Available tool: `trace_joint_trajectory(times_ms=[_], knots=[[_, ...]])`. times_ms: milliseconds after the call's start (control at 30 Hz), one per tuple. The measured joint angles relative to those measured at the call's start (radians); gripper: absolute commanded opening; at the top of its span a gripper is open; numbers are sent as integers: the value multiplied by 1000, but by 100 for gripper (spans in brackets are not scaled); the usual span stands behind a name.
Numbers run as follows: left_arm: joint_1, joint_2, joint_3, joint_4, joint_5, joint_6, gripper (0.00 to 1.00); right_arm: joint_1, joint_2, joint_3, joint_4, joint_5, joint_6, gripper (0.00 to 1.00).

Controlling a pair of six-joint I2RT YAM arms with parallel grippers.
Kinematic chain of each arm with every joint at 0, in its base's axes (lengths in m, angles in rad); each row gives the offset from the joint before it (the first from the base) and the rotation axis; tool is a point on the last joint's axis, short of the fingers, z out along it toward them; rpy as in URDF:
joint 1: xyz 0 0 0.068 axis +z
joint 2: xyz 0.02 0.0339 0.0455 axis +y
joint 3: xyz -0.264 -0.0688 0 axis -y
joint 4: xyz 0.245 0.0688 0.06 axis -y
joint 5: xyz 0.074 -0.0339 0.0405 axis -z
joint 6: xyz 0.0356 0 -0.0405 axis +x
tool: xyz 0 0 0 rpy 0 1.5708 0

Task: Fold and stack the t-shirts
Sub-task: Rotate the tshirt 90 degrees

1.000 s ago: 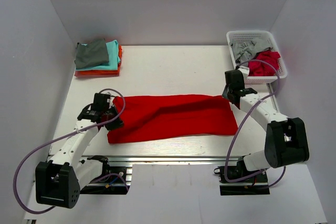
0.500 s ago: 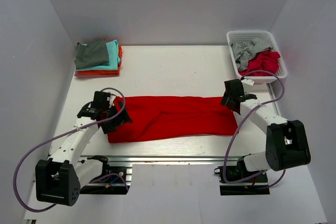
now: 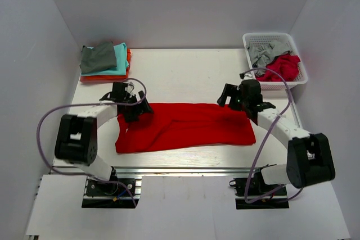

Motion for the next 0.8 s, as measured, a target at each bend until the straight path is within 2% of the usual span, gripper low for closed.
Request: trace_joint_trajectory(times_ms=[133,367,600,800], knots=[[3,132,81,63,52,5,100,-4,92,-11,14,-57,16,90],[16,261,219,64,60,4,100,-82,175,-61,22,0,54,90],[17,357,359,-5,35,16,100,-199,283,14,106,-45,122,90],[14,515,602,-85,13,53,100,-237,268,-6,121,-112,121,90]])
